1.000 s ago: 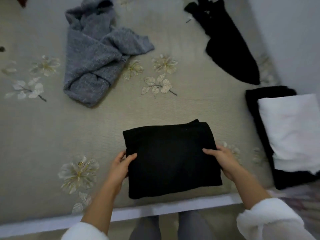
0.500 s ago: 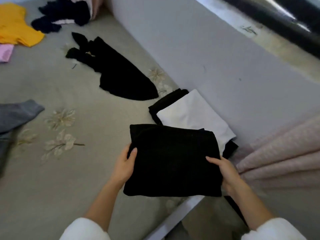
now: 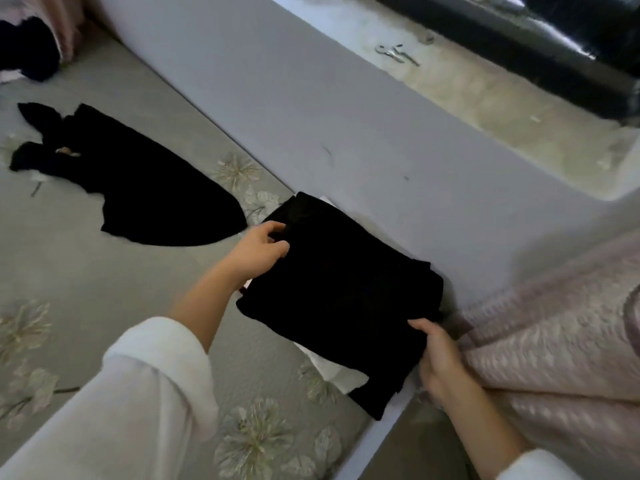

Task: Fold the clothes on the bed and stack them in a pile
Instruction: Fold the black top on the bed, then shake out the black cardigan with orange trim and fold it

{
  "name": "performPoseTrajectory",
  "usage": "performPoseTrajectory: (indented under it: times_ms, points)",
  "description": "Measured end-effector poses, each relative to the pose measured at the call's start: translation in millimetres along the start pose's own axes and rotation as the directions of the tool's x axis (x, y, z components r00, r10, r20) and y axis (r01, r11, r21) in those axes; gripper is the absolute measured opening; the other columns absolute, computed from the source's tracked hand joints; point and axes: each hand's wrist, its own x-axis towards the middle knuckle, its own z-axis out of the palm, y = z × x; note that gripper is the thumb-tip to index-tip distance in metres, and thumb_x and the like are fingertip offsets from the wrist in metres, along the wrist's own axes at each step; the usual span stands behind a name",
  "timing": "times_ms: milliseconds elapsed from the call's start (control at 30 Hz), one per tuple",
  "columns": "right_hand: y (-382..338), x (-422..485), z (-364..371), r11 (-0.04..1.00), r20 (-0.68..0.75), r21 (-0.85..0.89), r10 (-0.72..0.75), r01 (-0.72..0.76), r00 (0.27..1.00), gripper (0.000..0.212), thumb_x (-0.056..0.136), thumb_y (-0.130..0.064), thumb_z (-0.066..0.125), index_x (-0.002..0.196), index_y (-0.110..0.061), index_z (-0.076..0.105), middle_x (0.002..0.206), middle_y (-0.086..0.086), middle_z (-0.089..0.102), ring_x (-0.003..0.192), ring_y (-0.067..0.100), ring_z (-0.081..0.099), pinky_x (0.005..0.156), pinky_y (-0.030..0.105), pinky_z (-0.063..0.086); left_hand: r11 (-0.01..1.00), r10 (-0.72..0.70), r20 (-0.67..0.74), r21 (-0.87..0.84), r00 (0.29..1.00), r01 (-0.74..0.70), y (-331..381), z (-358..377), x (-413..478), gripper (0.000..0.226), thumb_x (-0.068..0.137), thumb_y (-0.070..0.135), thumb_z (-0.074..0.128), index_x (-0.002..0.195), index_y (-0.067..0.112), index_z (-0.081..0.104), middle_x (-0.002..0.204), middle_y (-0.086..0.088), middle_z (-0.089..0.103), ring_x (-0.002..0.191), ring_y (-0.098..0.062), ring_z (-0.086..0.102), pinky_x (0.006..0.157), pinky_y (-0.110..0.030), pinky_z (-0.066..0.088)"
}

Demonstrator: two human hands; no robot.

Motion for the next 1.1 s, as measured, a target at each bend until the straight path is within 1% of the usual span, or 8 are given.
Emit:
performPoseTrajectory:
  times_ms: [267,400,467,533,600,667,967,1100]
  points:
    - [10,35,24,0.988,0.097,-0.104,0.122,-0.111,0.988,0.038,0.095,-0.014,0.055,0.13,-0.028,0.047,0.123,0.004,0.06,0.107,0.026,0.06,0.082,0.04,0.053,0.944,0.205,-0.24,0.306,0.949,-0.127,10,19,80,0.034,0.093,0.012,0.051,0.126,0.016,0.058,0.121,-0.005,0.063,0.106,-0.02,0.059,0.084,-0.025,0.043]
    - [22,45,30,0.876,-0.1,-0.476,0.032,-0.077,0.994,0.044,0.092,-0.022,0.061,0.129,-0.012,0.04,0.12,0.009,0.058,0.096,0.023,0.061,0.08,0.037,0.053,0.783,0.347,-0.268,0.611,0.899,-0.121,-25,43,82,0.045,0.098,0.025,0.046,0.142,0.021,0.04,0.151,-0.007,0.034,0.141,-0.026,0.024,0.113,-0.047,0.02]
    - [27,49,33,0.708,-0.197,-0.702,-0.304,0.083,0.932,0.062,0.086,-0.024,0.068,0.135,-0.006,0.035,0.13,0.014,0.05,0.113,0.028,0.053,0.091,0.038,0.047,0.729,0.408,-0.246,0.668,0.879,-0.152,-49,61,69,0.049,0.099,0.033,0.043,0.146,0.027,0.033,0.159,-0.004,0.016,0.147,-0.023,0.005,0.115,-0.049,0.007]
    - [30,48,40,0.337,-0.046,-0.924,-0.569,0.182,0.821,0.079,0.083,-0.034,0.07,0.145,-0.008,0.027,0.146,0.014,0.032,0.133,0.031,0.034,0.103,0.045,0.035,0.688,0.402,-0.196,0.709,0.894,-0.154,-75,76,57,0.053,0.099,0.04,0.038,0.15,0.03,0.024,0.161,-0.004,0.005,0.147,-0.022,-0.008,0.116,-0.05,0.0]
    - [35,53,46,-0.018,0.2,-0.973,-0.574,0.231,0.794,0.092,0.084,-0.049,0.061,0.152,-0.014,0.01,0.158,0.007,0.006,0.146,0.026,0.007,0.114,0.047,0.017,0.653,0.306,-0.162,0.752,0.938,-0.083,-99,86,52,0.059,0.099,0.048,0.028,0.153,0.029,0.009,0.161,-0.005,-0.01,0.144,-0.021,-0.023,0.116,-0.049,-0.006]
    - [40,64,49,-0.188,0.302,-0.952,-0.434,0.243,0.849,0.098,0.086,-0.061,0.048,0.152,-0.014,-0.007,0.16,0.006,-0.012,0.147,0.022,-0.014,0.117,0.046,-0.001,0.626,0.259,-0.157,0.779,0.953,-0.042,-112,89,57,0.063,0.098,0.052,0.021,0.152,0.029,-0.003,0.159,-0.006,-0.019,0.138,-0.022,-0.033,0.116,-0.049,-0.01]
    - [26,96,45,-0.209,0.099,-0.975,-0.075,0.082,0.992,0.117,0.077,-0.082,0.039,0.149,-0.012,-0.02,0.157,0.011,-0.025,0.146,0.028,-0.017,0.116,0.049,-0.004,0.627,0.04,-0.035,0.779,0.999,0.003,-119,75,79,0.069,0.095,0.061,0.022,0.151,0.035,-0.009,0.157,-0.015,-0.021,0.143,-0.034,-0.024,0.117,-0.047,-0.006]
    - [17,83,73,-0.224,0.164,-0.968,-0.22,0.114,0.962,0.11,0.082,-0.062,0.056,0.15,-0.008,-0.012,0.16,0.013,-0.006,0.147,0.028,-0.004,0.115,0.05,0.009,0.775,0.205,-0.071,0.621,0.976,-0.117,-119,60,63,0.064,0.098,0.05,0.032,0.153,0.031,0.005,0.16,-0.009,-0.01,0.146,-0.026,-0.016,0.116,-0.039,-0.006]
